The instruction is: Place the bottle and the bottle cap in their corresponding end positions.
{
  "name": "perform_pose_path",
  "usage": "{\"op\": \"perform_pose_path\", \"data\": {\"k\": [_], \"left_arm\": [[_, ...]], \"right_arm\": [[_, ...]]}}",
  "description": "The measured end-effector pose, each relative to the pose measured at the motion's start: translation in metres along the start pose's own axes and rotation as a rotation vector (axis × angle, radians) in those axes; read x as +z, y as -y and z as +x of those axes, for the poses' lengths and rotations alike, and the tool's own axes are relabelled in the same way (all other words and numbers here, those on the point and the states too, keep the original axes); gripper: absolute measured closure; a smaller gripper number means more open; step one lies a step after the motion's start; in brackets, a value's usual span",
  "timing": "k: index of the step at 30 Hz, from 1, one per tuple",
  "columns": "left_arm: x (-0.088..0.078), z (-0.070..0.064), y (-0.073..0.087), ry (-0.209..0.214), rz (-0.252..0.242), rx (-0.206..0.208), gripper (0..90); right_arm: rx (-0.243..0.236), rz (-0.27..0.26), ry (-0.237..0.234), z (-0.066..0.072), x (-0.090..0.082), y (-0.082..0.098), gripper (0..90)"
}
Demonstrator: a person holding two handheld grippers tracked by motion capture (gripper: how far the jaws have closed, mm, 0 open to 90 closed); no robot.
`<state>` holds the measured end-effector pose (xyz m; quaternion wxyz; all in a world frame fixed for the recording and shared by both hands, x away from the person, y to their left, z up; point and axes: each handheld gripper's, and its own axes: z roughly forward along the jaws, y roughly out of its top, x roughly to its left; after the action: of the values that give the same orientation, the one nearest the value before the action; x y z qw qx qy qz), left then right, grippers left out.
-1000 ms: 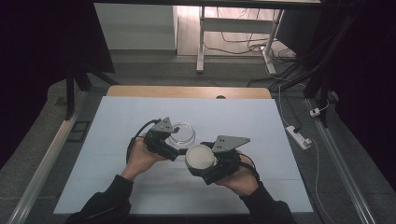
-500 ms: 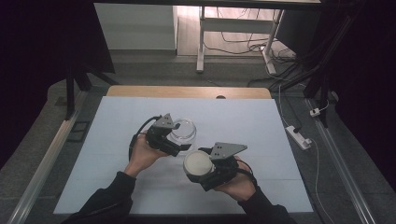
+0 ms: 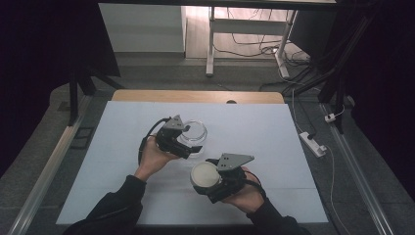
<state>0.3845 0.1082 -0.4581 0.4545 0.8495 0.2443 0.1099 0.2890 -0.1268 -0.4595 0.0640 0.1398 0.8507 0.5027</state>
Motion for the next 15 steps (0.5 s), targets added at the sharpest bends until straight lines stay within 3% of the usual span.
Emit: {"op": "perform_pose_path", "data": {"k": [15], "left_arm": [[0.017,0.013,-0.003,-0.009,-0.001,-0.008,7.6]], "right_arm": [[-0.007,0.026,0.009,-0.003,0.017,0.014,6.7]]}}
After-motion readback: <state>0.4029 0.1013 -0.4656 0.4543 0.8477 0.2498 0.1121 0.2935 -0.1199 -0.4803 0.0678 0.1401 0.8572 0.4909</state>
